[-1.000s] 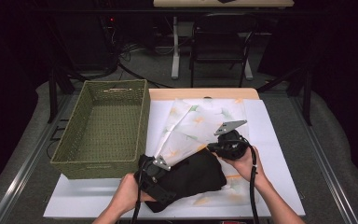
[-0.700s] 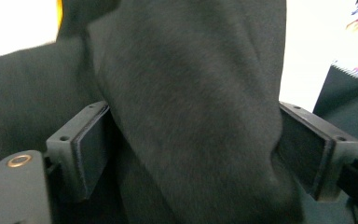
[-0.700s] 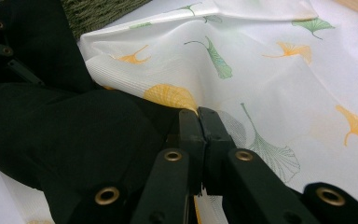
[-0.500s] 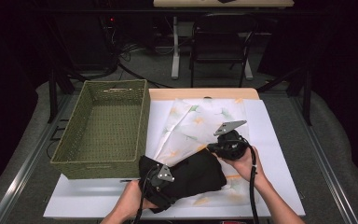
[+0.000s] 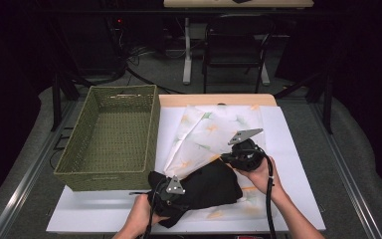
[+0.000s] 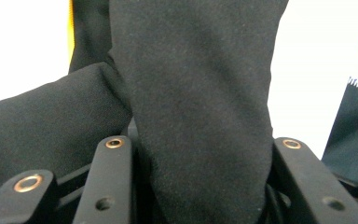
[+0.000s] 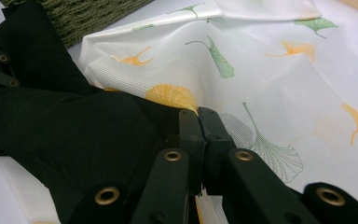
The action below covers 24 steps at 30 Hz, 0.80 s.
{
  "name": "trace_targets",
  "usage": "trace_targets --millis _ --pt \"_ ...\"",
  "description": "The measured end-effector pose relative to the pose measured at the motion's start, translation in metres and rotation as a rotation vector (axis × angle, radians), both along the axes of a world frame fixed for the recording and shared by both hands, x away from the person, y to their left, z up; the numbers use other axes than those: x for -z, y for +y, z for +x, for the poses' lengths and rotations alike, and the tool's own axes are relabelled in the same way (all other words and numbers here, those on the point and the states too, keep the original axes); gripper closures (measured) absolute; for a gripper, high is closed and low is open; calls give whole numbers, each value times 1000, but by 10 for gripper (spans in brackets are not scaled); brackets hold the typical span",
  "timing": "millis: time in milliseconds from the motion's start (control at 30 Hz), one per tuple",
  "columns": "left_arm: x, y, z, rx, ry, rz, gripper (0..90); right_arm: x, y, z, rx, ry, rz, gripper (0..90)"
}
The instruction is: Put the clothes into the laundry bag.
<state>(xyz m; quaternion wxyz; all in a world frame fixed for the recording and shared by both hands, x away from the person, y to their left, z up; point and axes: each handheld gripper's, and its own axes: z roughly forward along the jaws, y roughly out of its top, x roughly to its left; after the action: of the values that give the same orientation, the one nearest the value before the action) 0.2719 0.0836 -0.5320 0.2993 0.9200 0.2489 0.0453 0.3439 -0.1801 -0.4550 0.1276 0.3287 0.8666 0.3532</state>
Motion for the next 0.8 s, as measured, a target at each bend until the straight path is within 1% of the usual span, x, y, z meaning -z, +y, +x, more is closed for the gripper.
trace_targets --millis 33,67,100,300,400,433,500,667,700,800 --pt "-1 -1 -1 -18 0 -3 592 -1 0 0 -2 -1 3 895" --pt "-2 -1 -1 -25 6 -9 594 -1 0 0 -1 0 5 895" --pt "-4 -3 -2 -42 3 -5 595 -2 -1 0 -3 -4 4 895" --pt "-15 -13 -5 -106 16 -21 597 -3 -1 -1 8 -5 9 895" --pt "-20 -21 -5 -130 6 -12 597 -3 -1 0 10 -4 11 895" --pt "-20 -23 -6 -146 -8 -22 597 -3 -1 0 10 -4 11 895" --pt "-20 -27 -6 -161 -19 -27 598 -3 0 -1 10 -1 12 895" --pt "-20 -36 -4 -224 -14 -58 598 -3 0 -1 9 1 15 895" --pt "-20 -38 -3 -237 -5 -68 598 -3 0 -1 10 2 15 895" --pt "-18 -42 -2 -262 -7 -84 597 -3 0 -1 15 8 19 895"
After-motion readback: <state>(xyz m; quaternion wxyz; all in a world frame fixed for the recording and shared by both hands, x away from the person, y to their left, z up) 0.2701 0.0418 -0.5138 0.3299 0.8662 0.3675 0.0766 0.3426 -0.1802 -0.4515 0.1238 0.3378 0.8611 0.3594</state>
